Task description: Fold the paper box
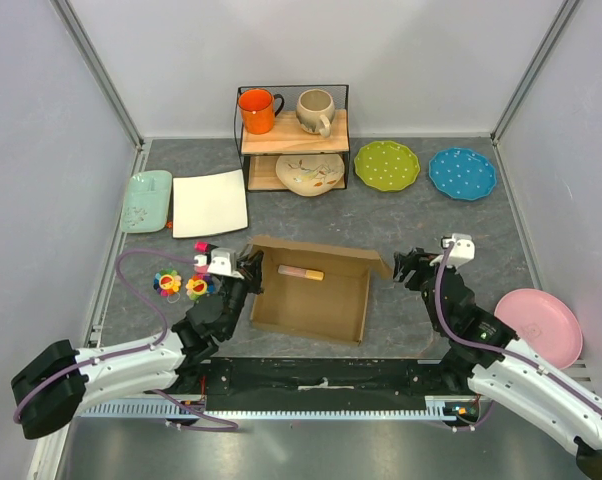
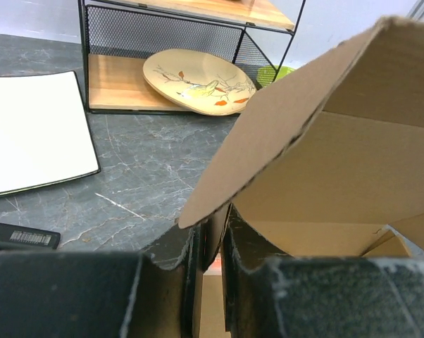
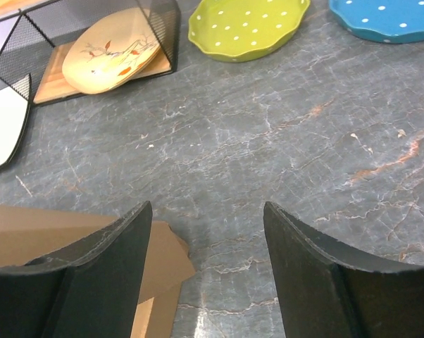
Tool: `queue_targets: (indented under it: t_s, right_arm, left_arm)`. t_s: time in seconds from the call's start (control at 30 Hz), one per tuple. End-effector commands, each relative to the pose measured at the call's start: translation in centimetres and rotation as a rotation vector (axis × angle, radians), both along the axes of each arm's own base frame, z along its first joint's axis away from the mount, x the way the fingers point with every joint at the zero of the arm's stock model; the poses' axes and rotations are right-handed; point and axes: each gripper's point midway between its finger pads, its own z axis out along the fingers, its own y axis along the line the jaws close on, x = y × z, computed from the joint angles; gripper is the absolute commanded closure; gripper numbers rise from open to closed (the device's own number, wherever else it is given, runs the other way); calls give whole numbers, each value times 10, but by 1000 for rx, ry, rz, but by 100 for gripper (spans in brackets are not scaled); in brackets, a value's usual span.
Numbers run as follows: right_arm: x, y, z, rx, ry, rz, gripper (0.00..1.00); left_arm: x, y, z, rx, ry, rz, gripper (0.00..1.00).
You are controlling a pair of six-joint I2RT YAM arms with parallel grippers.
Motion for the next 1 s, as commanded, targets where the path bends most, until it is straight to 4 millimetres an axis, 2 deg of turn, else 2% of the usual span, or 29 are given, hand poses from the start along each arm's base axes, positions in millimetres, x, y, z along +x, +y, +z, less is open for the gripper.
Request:
queue_targets:
  t_s: [0.0,0.07,0.13,0.17,0.2,0.27,0.33,0.37,0.4,0.53,0.7,0.77,0.87,0.97]
  right_arm:
    - [1,18,27,8,-41,103,27]
    - [-1,21,29,10,-28,125,26]
    - [-3,15,23,-9,12,95,26]
    - [-3,12,32,-2,15,76,26]
    - [-2,9,35,9,27,49,25]
    - [0,0,43,-19,54,-14,25]
    - [0,-4,55,-18,56,-39,25]
    - [0,-6,59,-18,51,-48,24]
    - [-1,-7,63,-13,45,-47,24]
    - [-8,-8,78,-5,30,-11,22]
    - [-18,-14,80,-61,91,9,22]
    - [-22,-13,82,-71,109,31,22]
    - [-30,-7,88,-84,113,110,22]
    - [-34,9,90,-127,122,234,22]
  left_arm:
    - [7,0,12,16,-6,36,81]
    - [8,-1,5,42,32,40,81]
    - [10,-5,9,13,60,46,82]
    - [11,1,-3,50,105,77,86]
    - [13,-2,2,9,126,89,88]
    - [14,-4,3,33,190,106,97]
    - [16,-11,-2,88,245,105,98]
    - [14,-12,-11,152,292,97,98]
    - [18,-18,4,135,292,94,98]
    - [22,-23,10,158,314,103,98]
    - [26,-13,12,152,312,177,98]
    - [28,-10,14,130,319,216,98]
    - [28,-6,1,176,355,242,98]
    - [28,-7,-5,192,361,240,98]
